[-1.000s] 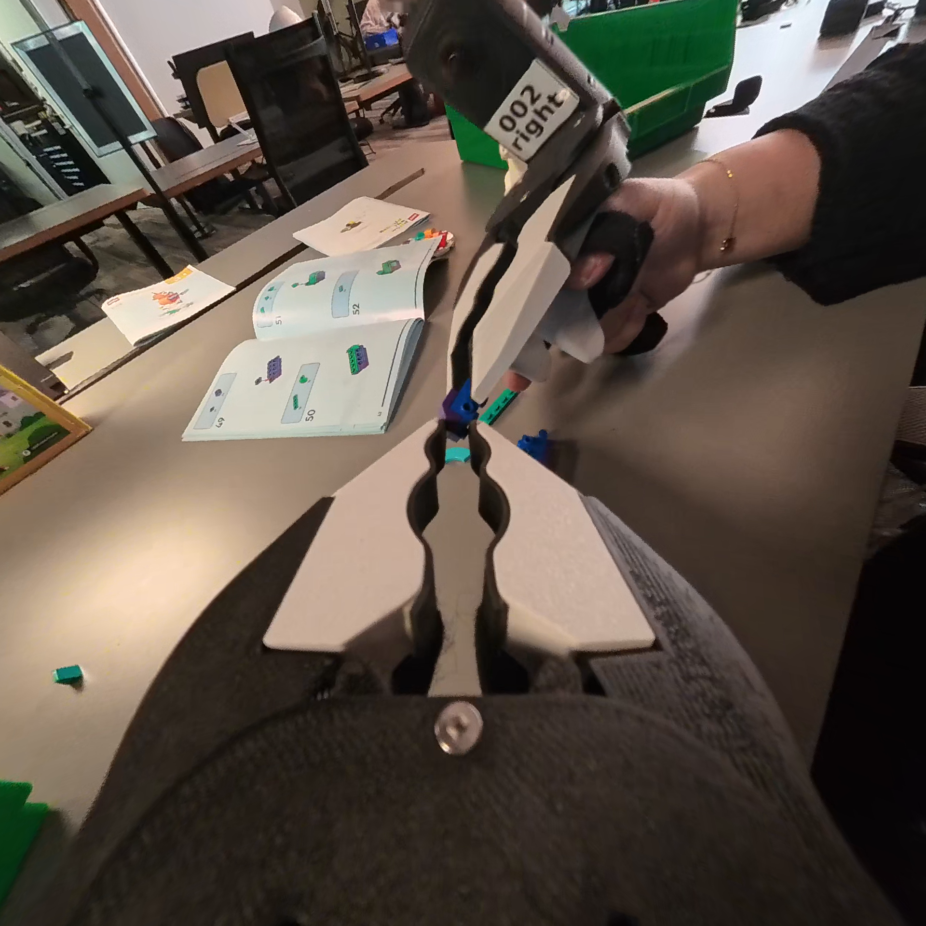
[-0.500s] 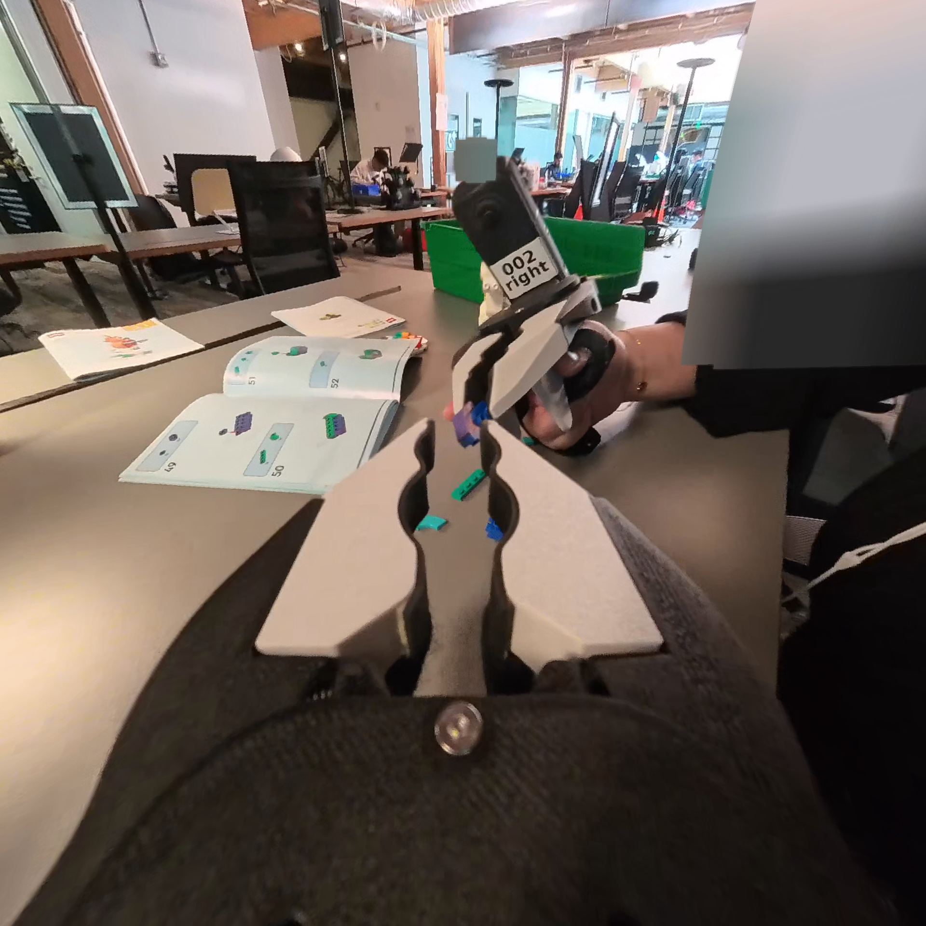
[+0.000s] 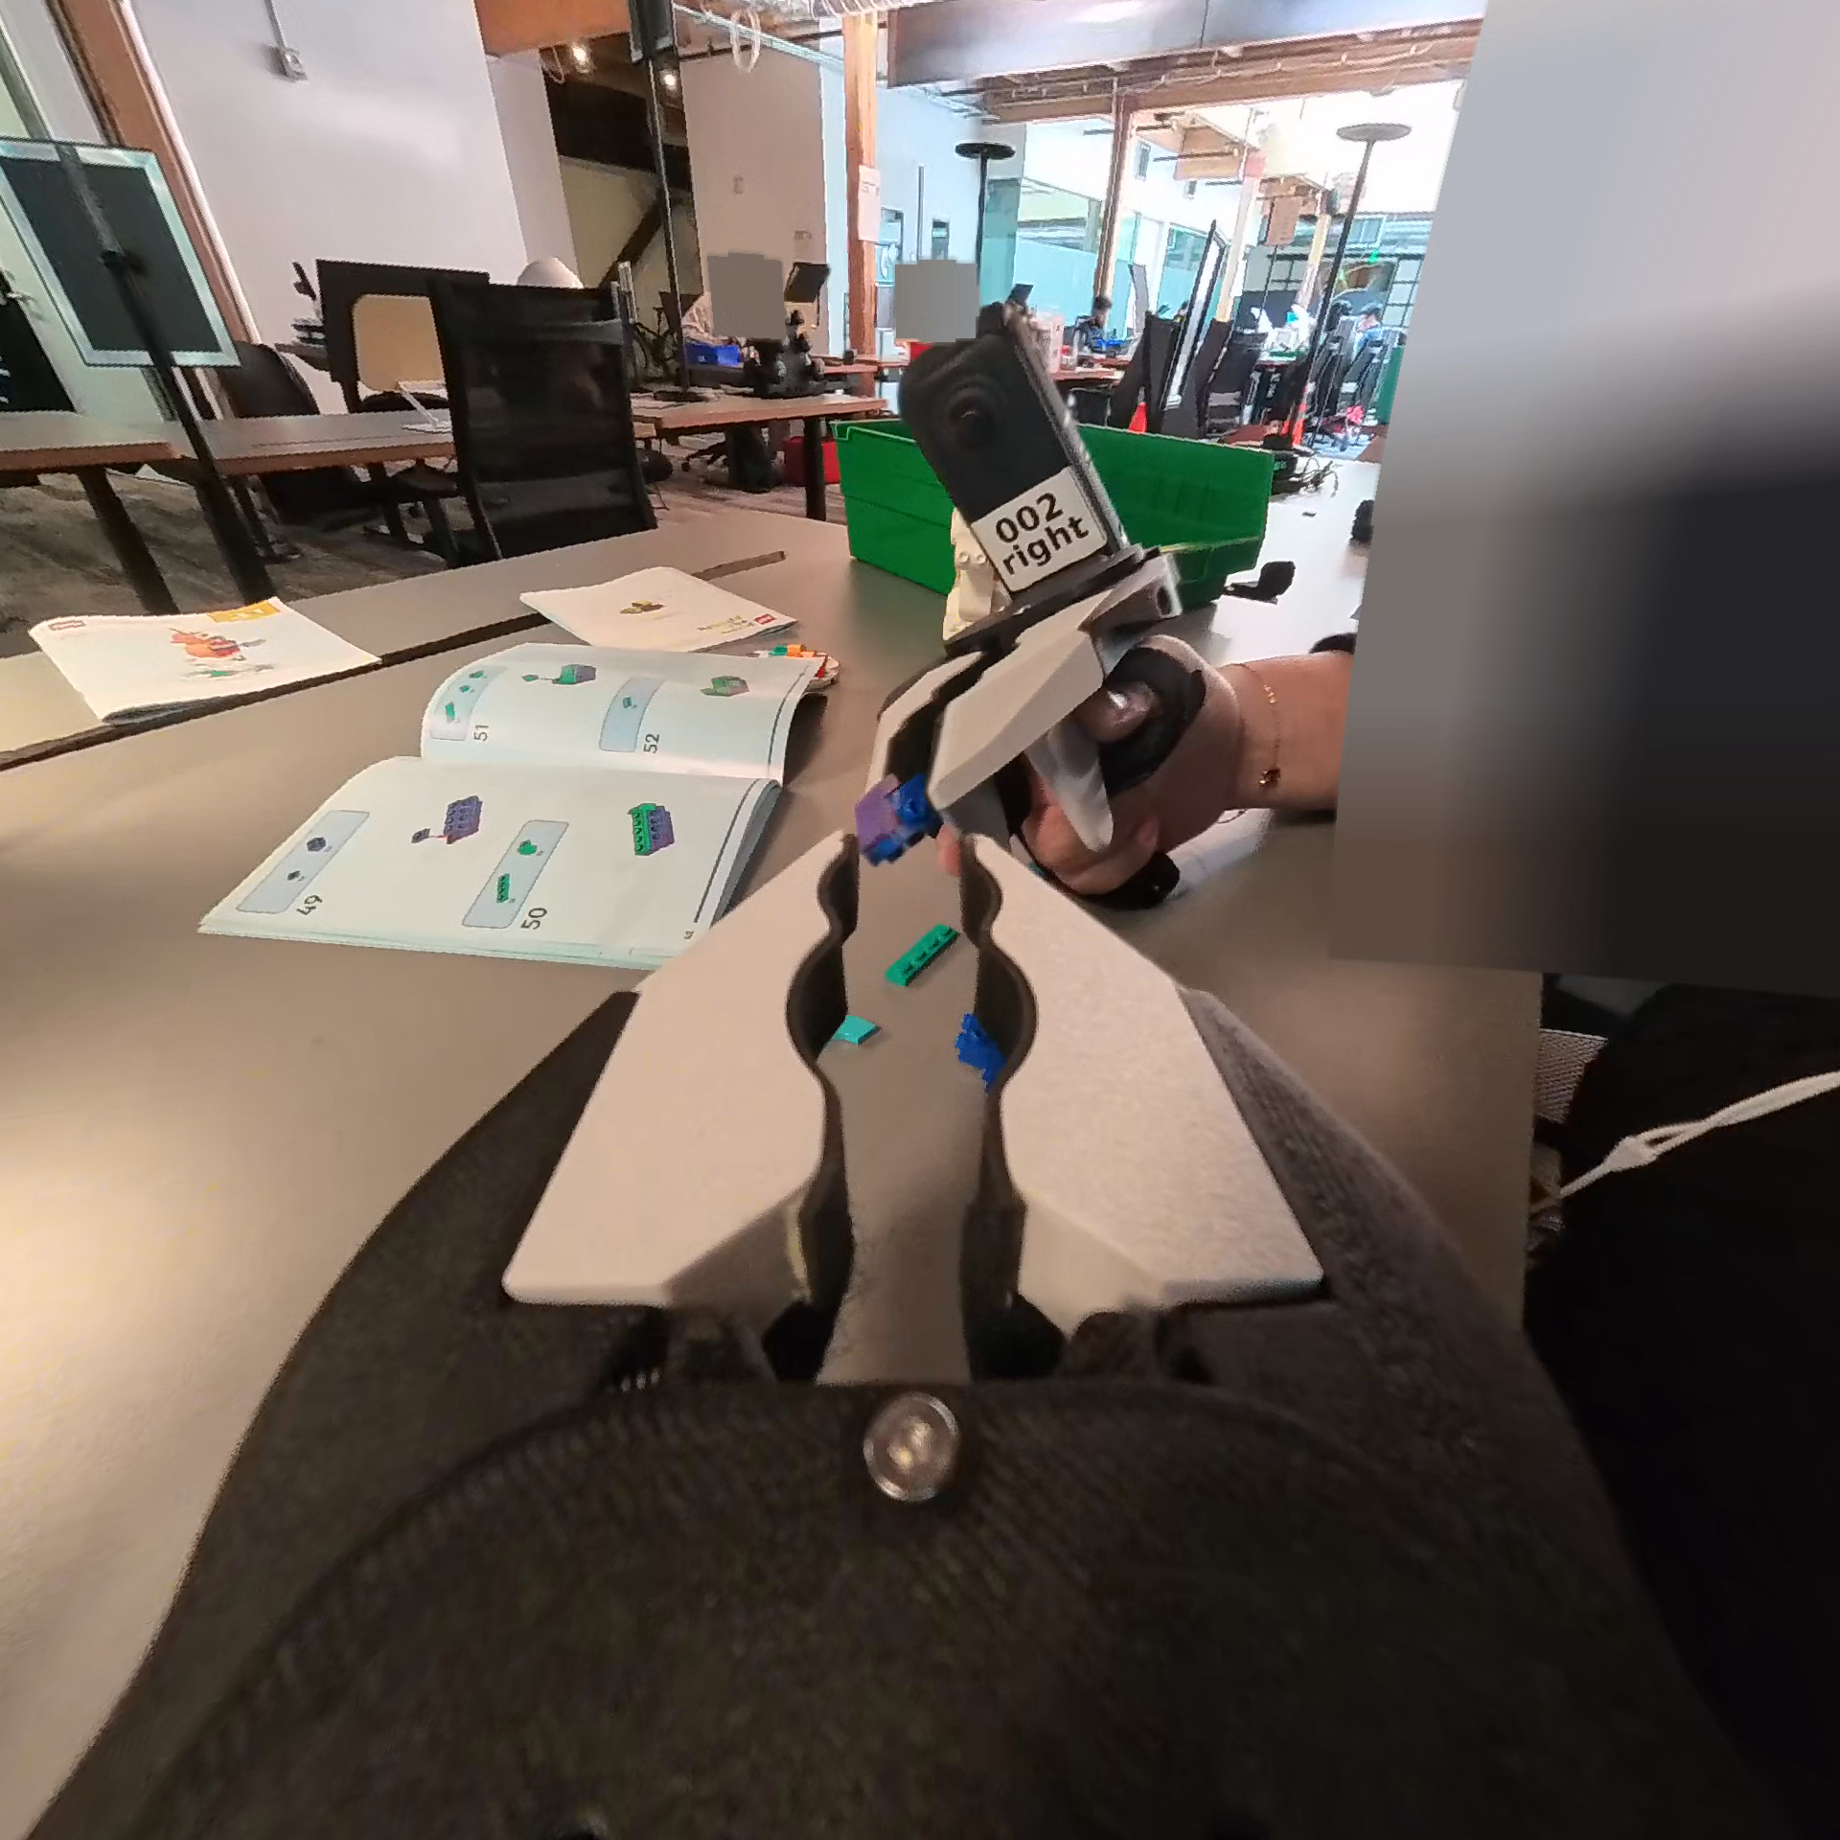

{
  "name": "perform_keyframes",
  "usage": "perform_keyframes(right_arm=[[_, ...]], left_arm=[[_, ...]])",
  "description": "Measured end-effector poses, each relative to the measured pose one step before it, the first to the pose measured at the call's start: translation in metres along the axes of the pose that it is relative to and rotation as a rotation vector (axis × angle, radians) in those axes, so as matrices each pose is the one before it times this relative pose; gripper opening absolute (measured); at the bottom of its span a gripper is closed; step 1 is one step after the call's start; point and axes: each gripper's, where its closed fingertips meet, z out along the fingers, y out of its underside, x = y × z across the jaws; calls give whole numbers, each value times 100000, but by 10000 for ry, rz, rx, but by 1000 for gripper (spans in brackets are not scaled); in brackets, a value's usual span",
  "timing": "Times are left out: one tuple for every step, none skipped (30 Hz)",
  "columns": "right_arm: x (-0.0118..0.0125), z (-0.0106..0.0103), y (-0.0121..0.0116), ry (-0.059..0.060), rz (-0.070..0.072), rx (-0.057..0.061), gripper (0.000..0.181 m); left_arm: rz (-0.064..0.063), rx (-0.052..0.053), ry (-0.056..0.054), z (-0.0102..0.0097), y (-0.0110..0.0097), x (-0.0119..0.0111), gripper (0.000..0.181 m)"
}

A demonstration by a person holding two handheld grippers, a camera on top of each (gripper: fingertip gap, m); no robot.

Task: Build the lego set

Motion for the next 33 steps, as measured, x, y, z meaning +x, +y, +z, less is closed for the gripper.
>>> perform_keyframes(right_arm=[[24,54,20,40,-6,-13,10],[3,43,53,32,-43,-30,9],[-17,42,66,21,-54,-35,10],[-35,30,23,4,-53,-8,9],[-82,0,-28,-18,-78,33,9],[-129,-3,-58,-37,-118,49,10],[-134,-17,-88,-25,-184,62,9],[-172,-34,-188,7,-333,116,9],[-158,-63,-276,68,-508,142,9],[-118,-88,-282,144,-671,88,10],[-66,-84,-199,206,-853,-9,10],[-22,-102,-118,280,-1075,-72,10],[19,-109,3,352,-1314,-124,10],[-4,-90,213,368,-1487,-259,9],[-68,-82,300,347,-1550,-333,9],[-151,-66,145,295,-1505,-250,9],[-185,-46,1,256,-1389,-182,9],[-165,-7,26,229,-1281,-206,9],[-242,13,108,167,-1271,-256,10],[-223,10,143,184,-1294,-263,10],[-305,-1,95,155,-1265,-212,10],[-429,20,62,75,-1167,-169,9],[-354,15,12,111,-988,-129,9],[-301,1,-92,113,-807,-40,9],[-283,3,-183,47,-661,15,9],[-234,30,-149,8,-534,-3,9],[-155,39,-111,3,-439,-15,9],[-114,30,-126,3,-347,7,9],[-121,12,-153,-16,-271,24,9],[-145,10,-135,-32,-235,22,9],[-175,17,-130,-47,-222,19,9],[-180,-2,-142,-57,-231,21,9],[-138,6,-158,-33,-211,24,9]], left_arm=[[3,-29,-40,16,29,-24,19],[-36,3,-54,-16,-4,-87,19],[-72,27,15,-31,-28,-30,19],[-141,21,24,-43,-24,-60,19],[-167,25,53,-41,-26,-53,19],[-170,34,99,-34,-33,22,20],[-172,42,106,-41,-47,36,20],[-171,53,71,-45,-66,-11,21],[-168,71,67,-72,-82,-11,22],[-179,78,91,-83,-89,13,23],[-205,73,124,-67,-76,39,23],[-234,59,159,-58,-59,81,23],[-261,40,207,-35,-40,134,24],[-281,31,238,-4,-14,163,25],[-287,15,214,5,6,121,26],[-262,-14,196,16,41,97,27],[-217,-27,215,27,56,168,27],[-171,-60,253,58,102,262,27],[-126,-111,239,81,161,263,27],[-82,-124,122,93,175,115,27],[-34,-102,49,80,135,42,27],[-5,-62,-3,50,82,-12,27],[11,-38,-45,31,36,-57,27],[19,-35,-30,24,50,-22,26],[21,-34,1,20,46,11,26],[16,-40,12,25,52,27,26],[8,-48,-24,38,59,-26,25],[23,-84,7,70,111,13,25],[28,-109,9,96,132,40,24],[39,-130,0,117,168,21,23],[50,-141,-18,116,168,12,22],[87,-167,-45,110,199,-23,20],[126,-179,-83,93,204,-63,18]])
